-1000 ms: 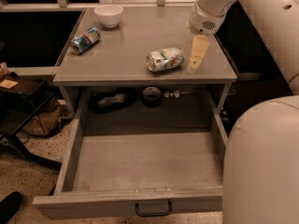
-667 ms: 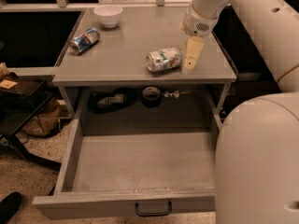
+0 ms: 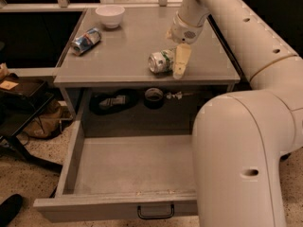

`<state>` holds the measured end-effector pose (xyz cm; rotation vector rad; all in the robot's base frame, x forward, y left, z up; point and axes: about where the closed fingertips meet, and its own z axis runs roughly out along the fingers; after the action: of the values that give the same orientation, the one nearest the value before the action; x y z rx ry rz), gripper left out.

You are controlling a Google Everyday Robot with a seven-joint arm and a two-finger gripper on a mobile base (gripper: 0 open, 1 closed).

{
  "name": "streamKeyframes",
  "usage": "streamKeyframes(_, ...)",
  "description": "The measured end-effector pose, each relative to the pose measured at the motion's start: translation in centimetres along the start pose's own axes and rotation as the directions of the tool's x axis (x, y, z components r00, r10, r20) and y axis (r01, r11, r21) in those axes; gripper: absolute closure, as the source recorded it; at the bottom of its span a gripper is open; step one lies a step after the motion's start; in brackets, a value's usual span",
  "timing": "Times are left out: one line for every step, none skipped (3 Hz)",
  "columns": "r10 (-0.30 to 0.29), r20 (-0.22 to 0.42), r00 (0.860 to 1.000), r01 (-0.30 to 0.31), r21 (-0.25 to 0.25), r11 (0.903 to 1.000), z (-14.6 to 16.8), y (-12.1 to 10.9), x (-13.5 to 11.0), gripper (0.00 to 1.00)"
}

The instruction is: Place 7up can into top drawer

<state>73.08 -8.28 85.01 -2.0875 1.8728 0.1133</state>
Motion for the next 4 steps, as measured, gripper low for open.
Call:
streamKeyframes(-0.031, 0.02, 0.999, 0.031, -0.029, 0.9991, 2.0, -0.6, -0.9, 0.0)
streamKeyframes(-0.002, 0.047, 0.999, 0.005, -0.064, 0.9979, 3.5, -0.7, -0.8, 0.19)
streamKeyframes(-0.004, 0.054, 0.999, 0.007, -0.043, 0.9991, 3.9, -1.3, -1.1, 0.42)
streamKeyframes(-0.004, 0.054, 0.999, 0.007, -0.043, 0.9991, 3.9, -1.3, -1.1, 0.65)
